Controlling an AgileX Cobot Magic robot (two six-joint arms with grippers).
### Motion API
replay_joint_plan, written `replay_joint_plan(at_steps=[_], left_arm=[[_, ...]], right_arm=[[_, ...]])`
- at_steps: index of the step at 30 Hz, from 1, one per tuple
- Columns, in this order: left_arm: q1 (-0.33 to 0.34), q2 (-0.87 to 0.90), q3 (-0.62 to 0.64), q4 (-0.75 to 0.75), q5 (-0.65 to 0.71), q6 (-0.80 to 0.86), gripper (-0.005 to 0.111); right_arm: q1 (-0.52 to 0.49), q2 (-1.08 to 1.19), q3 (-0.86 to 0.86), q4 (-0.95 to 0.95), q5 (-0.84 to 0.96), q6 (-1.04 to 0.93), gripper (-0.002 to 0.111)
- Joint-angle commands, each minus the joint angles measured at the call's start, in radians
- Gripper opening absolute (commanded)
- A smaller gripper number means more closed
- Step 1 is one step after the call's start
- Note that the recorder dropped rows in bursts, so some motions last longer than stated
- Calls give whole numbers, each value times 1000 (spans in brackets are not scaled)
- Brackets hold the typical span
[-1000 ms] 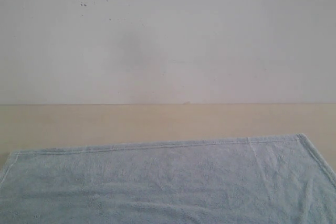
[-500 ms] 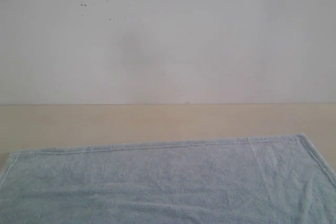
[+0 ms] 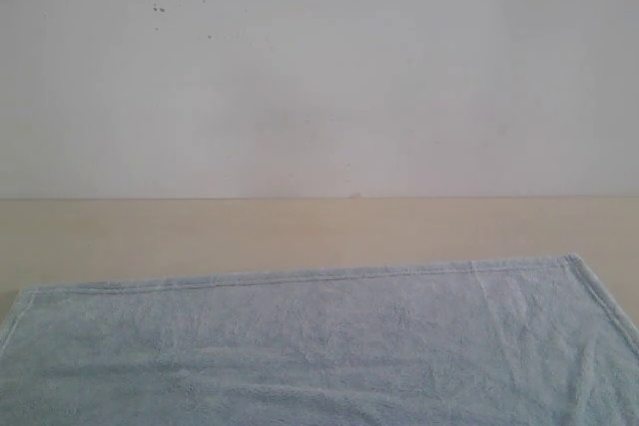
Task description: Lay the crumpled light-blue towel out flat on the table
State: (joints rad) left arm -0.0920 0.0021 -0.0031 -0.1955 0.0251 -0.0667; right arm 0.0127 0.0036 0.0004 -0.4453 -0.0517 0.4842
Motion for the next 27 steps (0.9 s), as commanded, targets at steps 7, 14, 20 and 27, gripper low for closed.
replay_joint_plan(at_steps=[7, 14, 20, 27], left_arm=[[1, -2, 3, 4, 0, -6, 4], [1, -2, 3, 4, -2, -6, 4], [1, -2, 3, 4, -2, -6, 4], [1, -2, 3, 4, -2, -6, 4]], right_arm=[[-3, -4, 0, 174, 93, -305, 0], [-3, -4, 0, 194, 93, -337, 0], [-3, -4, 0, 296, 193, -410, 0], [-3, -4, 0, 312, 213, -436, 0]])
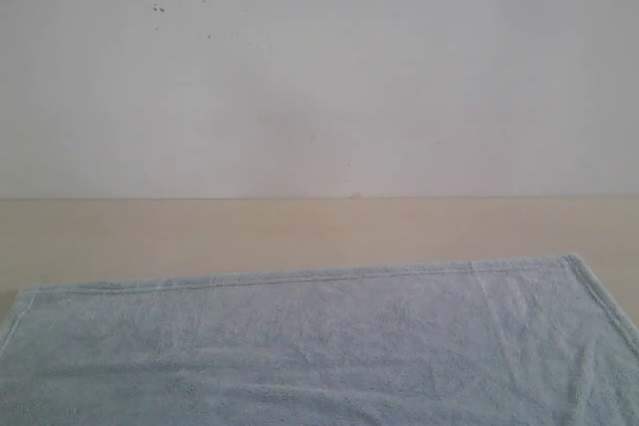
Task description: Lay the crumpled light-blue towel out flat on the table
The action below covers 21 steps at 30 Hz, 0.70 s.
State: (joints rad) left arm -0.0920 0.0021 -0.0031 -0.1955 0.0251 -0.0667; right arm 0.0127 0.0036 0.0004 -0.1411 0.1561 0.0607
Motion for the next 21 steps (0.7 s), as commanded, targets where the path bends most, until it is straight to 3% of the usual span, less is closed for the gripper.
replay_joint_plan(at_steps=[1, 21], left_arm=[[1, -2, 3, 4, -2, -6, 4], [1, -2, 3, 4, -2, -6, 4]], right_arm=[[-3, -4, 0, 8, 5, -13, 0], [-3, -4, 0, 45, 5, -11, 0]])
